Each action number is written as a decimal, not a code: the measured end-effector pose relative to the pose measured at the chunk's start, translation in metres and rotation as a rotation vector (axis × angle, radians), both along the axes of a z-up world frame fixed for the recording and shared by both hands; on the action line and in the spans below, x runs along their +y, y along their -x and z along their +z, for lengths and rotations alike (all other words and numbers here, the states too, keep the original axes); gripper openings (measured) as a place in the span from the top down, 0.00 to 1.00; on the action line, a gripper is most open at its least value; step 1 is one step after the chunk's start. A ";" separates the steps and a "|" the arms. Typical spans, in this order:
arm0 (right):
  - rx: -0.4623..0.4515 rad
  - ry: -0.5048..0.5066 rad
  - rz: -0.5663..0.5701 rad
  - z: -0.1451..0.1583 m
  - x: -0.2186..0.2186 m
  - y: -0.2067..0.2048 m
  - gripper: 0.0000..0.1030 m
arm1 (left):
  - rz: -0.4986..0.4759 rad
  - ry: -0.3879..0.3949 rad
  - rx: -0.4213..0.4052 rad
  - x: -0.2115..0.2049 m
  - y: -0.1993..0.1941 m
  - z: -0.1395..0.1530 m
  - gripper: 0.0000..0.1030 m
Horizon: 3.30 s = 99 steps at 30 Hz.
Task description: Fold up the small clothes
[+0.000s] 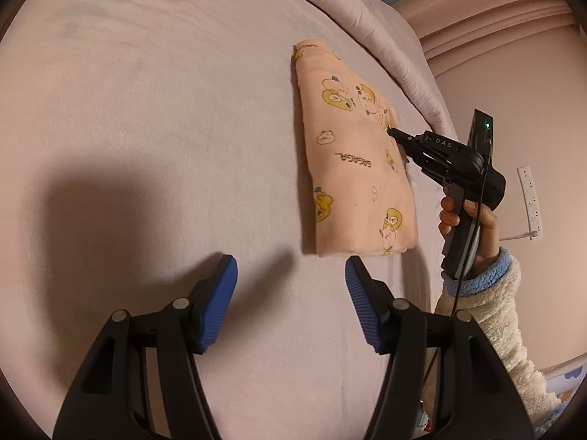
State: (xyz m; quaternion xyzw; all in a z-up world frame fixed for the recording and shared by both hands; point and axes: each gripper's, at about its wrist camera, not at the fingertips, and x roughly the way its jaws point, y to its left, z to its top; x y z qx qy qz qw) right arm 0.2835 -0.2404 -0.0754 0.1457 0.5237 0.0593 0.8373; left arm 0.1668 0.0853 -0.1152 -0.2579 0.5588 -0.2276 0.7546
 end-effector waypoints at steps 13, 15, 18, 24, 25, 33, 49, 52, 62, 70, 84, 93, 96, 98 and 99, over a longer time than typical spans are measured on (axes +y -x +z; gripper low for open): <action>-0.221 -0.008 0.235 0.038 0.016 0.086 0.74 | -0.109 -0.102 -0.203 -0.075 -0.035 0.031 0.46; -0.221 -0.027 0.287 0.033 0.023 0.094 0.74 | -0.128 -0.132 -0.250 -0.090 -0.043 0.034 0.53; -0.192 0.023 0.319 0.015 0.031 0.093 0.74 | -0.160 -0.168 -0.286 -0.111 -0.056 0.029 0.54; -0.103 0.054 0.274 -0.015 0.019 0.086 0.81 | -0.209 -0.281 -0.244 -0.132 -0.076 -0.010 0.54; -0.107 0.058 0.274 -0.015 0.017 0.087 0.81 | -0.216 -0.285 -0.251 -0.131 -0.075 -0.008 0.54; -0.104 0.060 0.275 -0.014 0.010 0.118 0.81 | -0.246 -0.249 -0.215 -0.108 -0.040 -0.016 0.54; -0.137 0.005 0.205 0.007 -0.001 0.176 0.75 | -0.099 -0.150 -0.165 -0.062 0.041 0.001 0.39; -0.148 -0.039 0.188 0.013 -0.009 0.189 0.57 | -0.038 -0.148 -0.162 -0.052 0.055 0.009 0.25; -0.148 -0.160 0.177 0.023 -0.002 0.211 0.39 | 0.029 -0.266 -0.187 -0.045 0.092 0.033 0.12; -0.181 -0.155 0.184 0.037 0.001 0.219 0.33 | 0.005 -0.293 -0.265 -0.059 0.108 0.058 0.03; -0.206 -0.152 0.175 0.050 -0.001 0.218 0.15 | 0.000 -0.326 -0.350 -0.067 0.116 0.083 0.01; -0.205 -0.176 0.160 0.054 -0.007 0.214 0.13 | 0.013 -0.328 -0.366 -0.066 0.117 0.087 0.01; -0.198 -0.175 0.161 0.054 -0.007 0.214 0.12 | 0.022 -0.329 -0.364 -0.064 0.115 0.087 0.01; -0.199 -0.173 0.160 0.054 -0.007 0.214 0.12 | 0.025 -0.329 -0.363 -0.064 0.114 0.087 0.01; -0.200 -0.172 0.160 0.054 -0.007 0.214 0.12 | 0.028 -0.328 -0.363 -0.063 0.114 0.087 0.01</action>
